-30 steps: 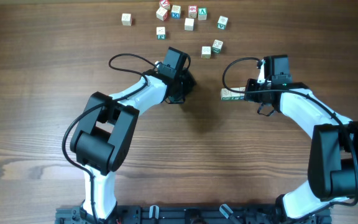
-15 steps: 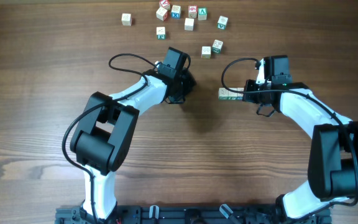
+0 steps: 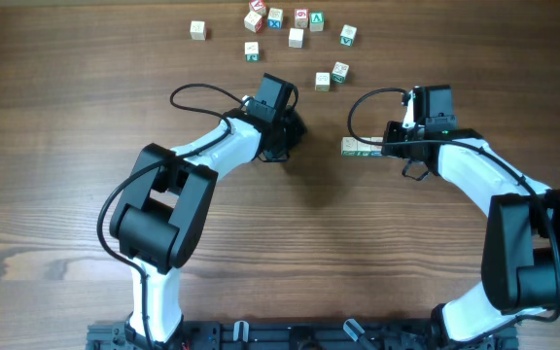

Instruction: Form a horizontal line

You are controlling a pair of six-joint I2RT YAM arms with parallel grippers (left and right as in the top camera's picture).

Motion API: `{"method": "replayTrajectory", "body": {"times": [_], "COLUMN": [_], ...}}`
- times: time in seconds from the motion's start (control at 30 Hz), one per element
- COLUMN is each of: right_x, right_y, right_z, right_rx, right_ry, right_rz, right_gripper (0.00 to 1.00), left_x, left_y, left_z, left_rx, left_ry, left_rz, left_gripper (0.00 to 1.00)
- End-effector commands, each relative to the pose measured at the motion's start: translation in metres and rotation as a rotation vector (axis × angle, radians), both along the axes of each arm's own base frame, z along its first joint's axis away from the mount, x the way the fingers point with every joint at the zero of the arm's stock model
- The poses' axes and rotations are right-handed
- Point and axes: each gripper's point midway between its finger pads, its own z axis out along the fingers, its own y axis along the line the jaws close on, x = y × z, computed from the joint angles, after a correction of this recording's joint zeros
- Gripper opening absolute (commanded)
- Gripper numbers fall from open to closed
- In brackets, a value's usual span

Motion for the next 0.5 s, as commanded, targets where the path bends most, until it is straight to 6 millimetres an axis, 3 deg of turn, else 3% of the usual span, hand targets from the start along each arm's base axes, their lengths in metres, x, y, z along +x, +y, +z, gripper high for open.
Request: {"method": "replayTrajectory", "body": {"times": [0.0, 0.3, 0.47], "right_x": [0.005, 0.049, 0.064], "right_y": [-0.005, 0.0, 0.013], "right_z": [-0.003, 0.036, 0.054], "right_rx": [-0.031, -0.009, 0.05], "right_ry": [-0.017, -0.185, -0.258], "right_rz": [-0.001, 0.001, 0.04], "right_gripper": [0.04, 0.04, 0.05], "left_x": [-0.009, -0.008, -0.007], "left_y": [0.012, 0.008, 0.004], "left_z": [-0.025, -0.023, -0.022], "left_rx": [0.059, 0.052, 0.046], "left_ry": [0.044, 0.03, 0.019], "left_rz": [0.024, 0.017, 0.012], "left_gripper": [0.04, 0.04, 0.04]}}
